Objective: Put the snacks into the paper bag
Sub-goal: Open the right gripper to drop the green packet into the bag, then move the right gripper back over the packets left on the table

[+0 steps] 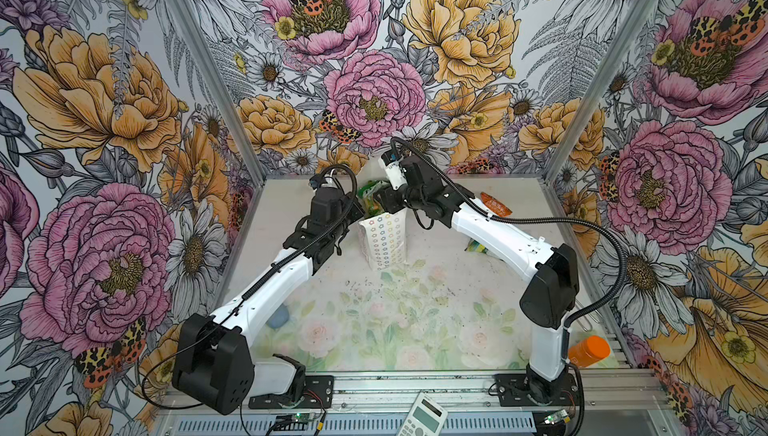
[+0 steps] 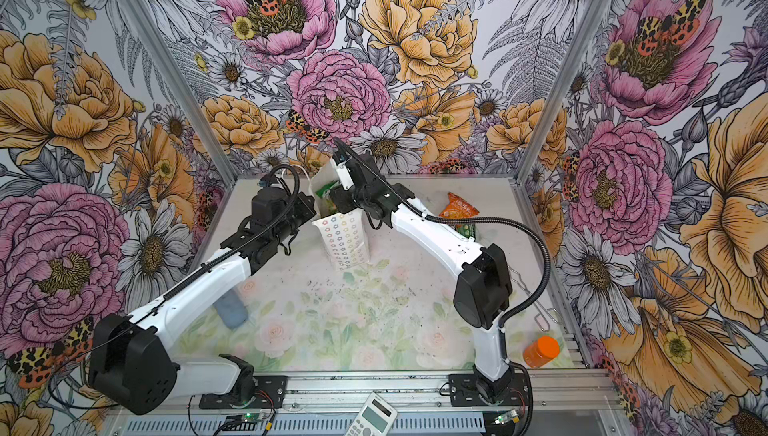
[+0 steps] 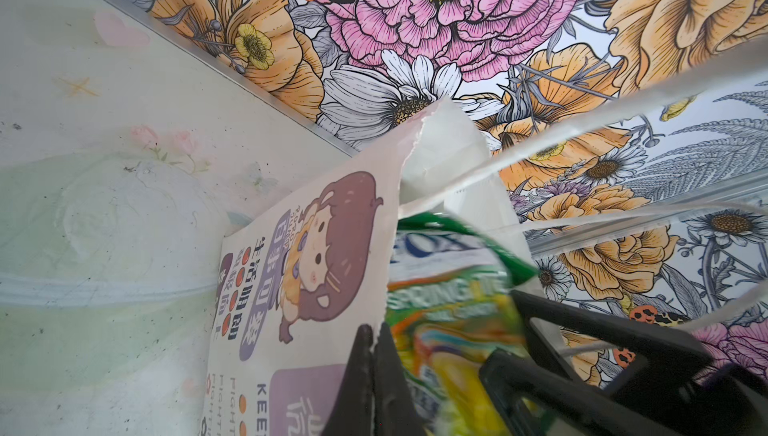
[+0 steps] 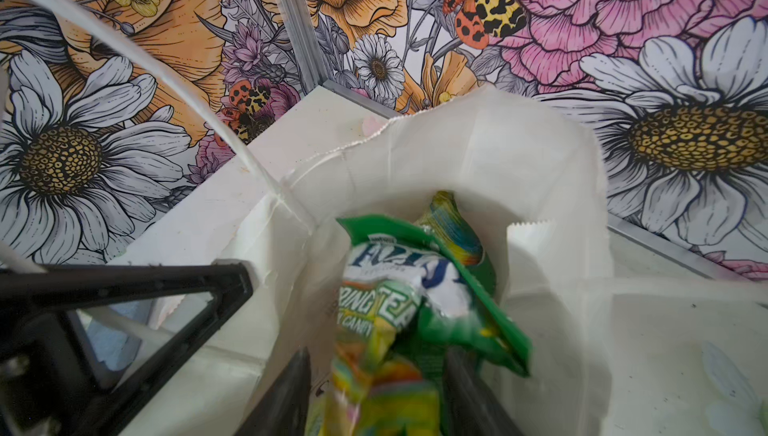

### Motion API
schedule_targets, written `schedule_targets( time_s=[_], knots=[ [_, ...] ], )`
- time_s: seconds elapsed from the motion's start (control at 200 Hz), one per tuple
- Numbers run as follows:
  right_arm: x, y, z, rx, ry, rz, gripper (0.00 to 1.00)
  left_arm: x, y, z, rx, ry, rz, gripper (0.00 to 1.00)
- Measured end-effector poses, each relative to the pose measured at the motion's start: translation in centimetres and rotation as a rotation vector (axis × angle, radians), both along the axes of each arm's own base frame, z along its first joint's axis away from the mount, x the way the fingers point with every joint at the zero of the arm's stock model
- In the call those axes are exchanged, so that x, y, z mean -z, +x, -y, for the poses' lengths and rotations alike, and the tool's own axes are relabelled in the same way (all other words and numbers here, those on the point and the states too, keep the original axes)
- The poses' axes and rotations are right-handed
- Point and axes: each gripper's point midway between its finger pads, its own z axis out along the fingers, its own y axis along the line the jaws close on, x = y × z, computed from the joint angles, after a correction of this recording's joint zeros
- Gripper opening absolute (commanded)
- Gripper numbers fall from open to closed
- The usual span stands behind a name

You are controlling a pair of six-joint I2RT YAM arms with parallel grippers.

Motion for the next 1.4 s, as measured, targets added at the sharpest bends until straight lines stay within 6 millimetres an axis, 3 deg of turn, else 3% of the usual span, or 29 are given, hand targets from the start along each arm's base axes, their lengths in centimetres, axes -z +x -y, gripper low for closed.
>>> schedule_targets(
  time_s=[0.14, 0.485, 0.66, 1.046, 1.401],
  knots=[
    [-1.0, -0.3, 0.3, -0.002, 0.006, 0.014, 0.6, 0.0, 0.0, 0.0, 0.0, 0.0, 0.0, 0.0],
    [-6.2, -2.0, 1.6, -0.006, 0.062, 0.091, 0.63, 0.1, 0.0, -0.1, -0.008, 0.004, -0.003, 0.0],
    [-7.9, -3.1, 2.6, -0.012, 0.069, 0.123, 0.65, 0.2, 0.0, -0.4, -0.022, 0.011, -0.004, 0.0],
    [-11.0, -5.5, 7.1, 0.058, 0.022, 0.229, 0.76, 0.1, 0.0, -0.4, -0.022, 0.012, -0.006, 0.0],
    [-10.5, -6.4, 10.6, 0.155, -0.051, 0.263, 0.81, 0.1, 0.0, -0.3, -0.019, 0.013, -0.009, 0.0]
  ],
)
